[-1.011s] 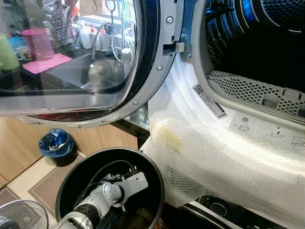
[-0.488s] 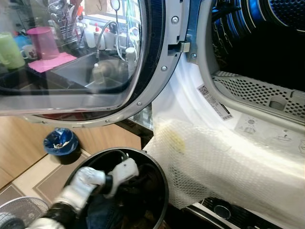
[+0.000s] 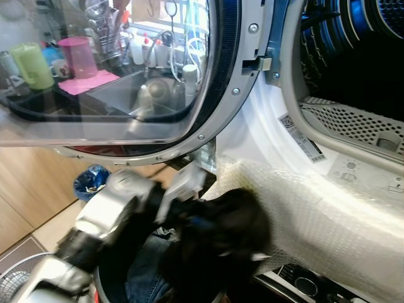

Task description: Clothes washing

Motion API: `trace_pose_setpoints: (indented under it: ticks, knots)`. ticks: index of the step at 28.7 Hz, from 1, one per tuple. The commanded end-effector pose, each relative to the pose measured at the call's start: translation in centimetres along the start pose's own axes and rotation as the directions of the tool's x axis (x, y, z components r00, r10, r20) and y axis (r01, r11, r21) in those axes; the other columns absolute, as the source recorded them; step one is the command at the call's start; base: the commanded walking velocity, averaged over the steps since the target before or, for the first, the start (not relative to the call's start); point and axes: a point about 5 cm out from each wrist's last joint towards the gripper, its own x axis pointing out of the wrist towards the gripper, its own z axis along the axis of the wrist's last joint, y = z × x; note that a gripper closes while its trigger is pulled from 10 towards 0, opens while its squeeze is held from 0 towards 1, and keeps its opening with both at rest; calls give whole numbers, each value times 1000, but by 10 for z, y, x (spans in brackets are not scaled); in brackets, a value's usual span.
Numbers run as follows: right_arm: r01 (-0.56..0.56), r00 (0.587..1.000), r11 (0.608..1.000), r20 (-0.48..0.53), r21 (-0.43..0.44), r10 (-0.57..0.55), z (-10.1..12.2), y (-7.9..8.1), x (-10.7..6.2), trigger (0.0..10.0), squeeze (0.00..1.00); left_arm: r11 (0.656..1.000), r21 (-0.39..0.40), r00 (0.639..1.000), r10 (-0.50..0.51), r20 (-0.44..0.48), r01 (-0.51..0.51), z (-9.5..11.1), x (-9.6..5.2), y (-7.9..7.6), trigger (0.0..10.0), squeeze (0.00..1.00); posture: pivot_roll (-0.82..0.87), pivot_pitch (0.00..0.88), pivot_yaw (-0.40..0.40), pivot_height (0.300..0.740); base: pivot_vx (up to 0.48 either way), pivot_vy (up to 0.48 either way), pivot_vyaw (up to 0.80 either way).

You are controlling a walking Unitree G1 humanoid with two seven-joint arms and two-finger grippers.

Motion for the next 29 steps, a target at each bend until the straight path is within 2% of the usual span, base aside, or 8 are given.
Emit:
trace_pose_setpoints:
  ticks: [1, 10, 13, 21, 23, 25, 26, 29]
  knots:
    - [16, 1000, 1000, -23, 16, -15, -7, -2, -3, 10000, 0, 993, 32, 991, -117, 68, 115, 16, 20, -6, 0, 0, 47, 17, 81, 740, 0, 0, 0]
    - [32, 999, 999, -40, 28, -31, -15, -4, -6, 10000, 0, 982, 110, 948, -178, 262, 154, 55, 65, 4, 0, 0, 45, 23, 88, 740, 0, 0, 0]
    - [42, 999, 999, -29, 29, -41, -14, -4, -6, 10000, 0, 985, 93, 932, -169, 320, 146, 57, 70, 4, 0, 0, 33, 25, 90, 740, 0, 0, 0]
    - [68, 998, 997, -20, 28, -68, -13, -13, -8, 10000, 0, 996, -32, 967, -67, 247, 78, 19, 53, -1, 0, 0, 36, 40, 86, 740, 0, 0, 0]
    - [75, 997, 997, -11, 17, -75, -13, -19, -10, 10000, 0, 996, -88, 987, -10, 161, 25, -6, 39, -7, 0, 0, 40, 45, 82, 740, 0, 0, 0]
    - [75, 997, 997, -7, 16, -75, -13, -20, -10, 10000, 0, 995, -97, 989, -4, 145, 19, -10, 37, -9, 0, 0, 40, 45, 82, 740, 0, 0, 0]
    - [55, 998, 998, 24, -28, -54, -7, -27, -11, 10000, 0, 990, -136, 995, 58, 81, -46, -27, 25, -12, 0, 0, 50, 53, 77, 740, 0, 0, 0]
    - [30, 998, 992, 59, -125, -23, 3, -39, -12, 10000, 0, 981, -168, 994, 105, 36, -97, -40, 15, -17, 0, 0, 52, 55, 75, 740, 0, 0, 0]
